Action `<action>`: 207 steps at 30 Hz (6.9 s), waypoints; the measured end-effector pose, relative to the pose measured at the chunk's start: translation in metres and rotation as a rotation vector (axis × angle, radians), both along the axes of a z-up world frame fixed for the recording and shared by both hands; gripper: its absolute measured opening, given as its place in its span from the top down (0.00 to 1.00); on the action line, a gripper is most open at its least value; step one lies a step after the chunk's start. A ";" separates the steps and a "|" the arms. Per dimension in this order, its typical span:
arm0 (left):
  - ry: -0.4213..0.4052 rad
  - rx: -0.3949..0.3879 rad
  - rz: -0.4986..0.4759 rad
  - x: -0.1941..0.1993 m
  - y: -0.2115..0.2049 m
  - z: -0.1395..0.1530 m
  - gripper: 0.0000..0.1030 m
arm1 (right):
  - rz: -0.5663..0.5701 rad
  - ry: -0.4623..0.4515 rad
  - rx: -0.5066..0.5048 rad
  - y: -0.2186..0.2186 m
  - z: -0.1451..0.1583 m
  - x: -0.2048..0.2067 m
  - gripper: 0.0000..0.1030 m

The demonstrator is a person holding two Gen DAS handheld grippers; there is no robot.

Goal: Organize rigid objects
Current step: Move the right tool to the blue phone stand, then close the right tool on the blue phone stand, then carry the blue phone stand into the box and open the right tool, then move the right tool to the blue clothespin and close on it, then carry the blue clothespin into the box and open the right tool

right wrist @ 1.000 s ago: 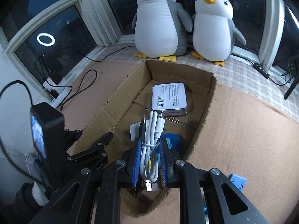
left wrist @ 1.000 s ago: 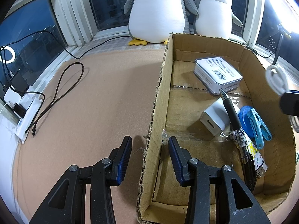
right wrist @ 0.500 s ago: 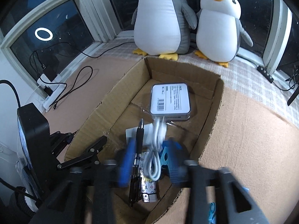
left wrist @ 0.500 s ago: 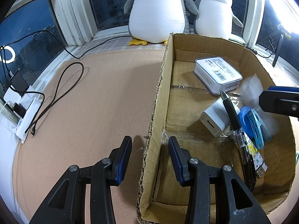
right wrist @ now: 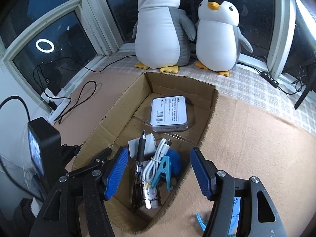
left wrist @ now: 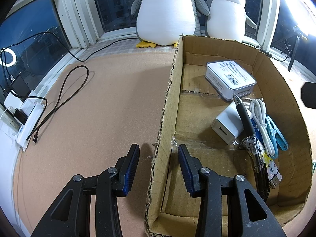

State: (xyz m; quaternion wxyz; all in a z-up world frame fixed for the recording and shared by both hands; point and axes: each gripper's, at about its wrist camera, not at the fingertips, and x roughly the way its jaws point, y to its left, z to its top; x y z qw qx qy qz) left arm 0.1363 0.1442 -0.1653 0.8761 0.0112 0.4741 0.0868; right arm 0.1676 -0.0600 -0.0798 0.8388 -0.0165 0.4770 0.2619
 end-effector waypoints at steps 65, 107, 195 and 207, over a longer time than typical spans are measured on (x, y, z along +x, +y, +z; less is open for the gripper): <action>-0.013 -0.041 -0.016 -0.003 0.004 -0.002 0.57 | -0.340 0.209 -0.205 -0.129 -0.079 0.014 0.68; -0.013 -0.031 -0.006 -0.003 0.004 -0.002 0.57 | -0.044 0.089 0.051 0.012 0.010 -0.018 0.68; -0.008 -0.017 -0.004 -0.004 -0.001 -0.002 0.57 | -0.037 0.227 -0.220 -0.085 -0.082 -0.019 0.79; -0.008 -0.017 -0.004 -0.004 -0.001 -0.002 0.57 | -0.127 0.140 -0.100 -0.084 -0.039 -0.001 0.79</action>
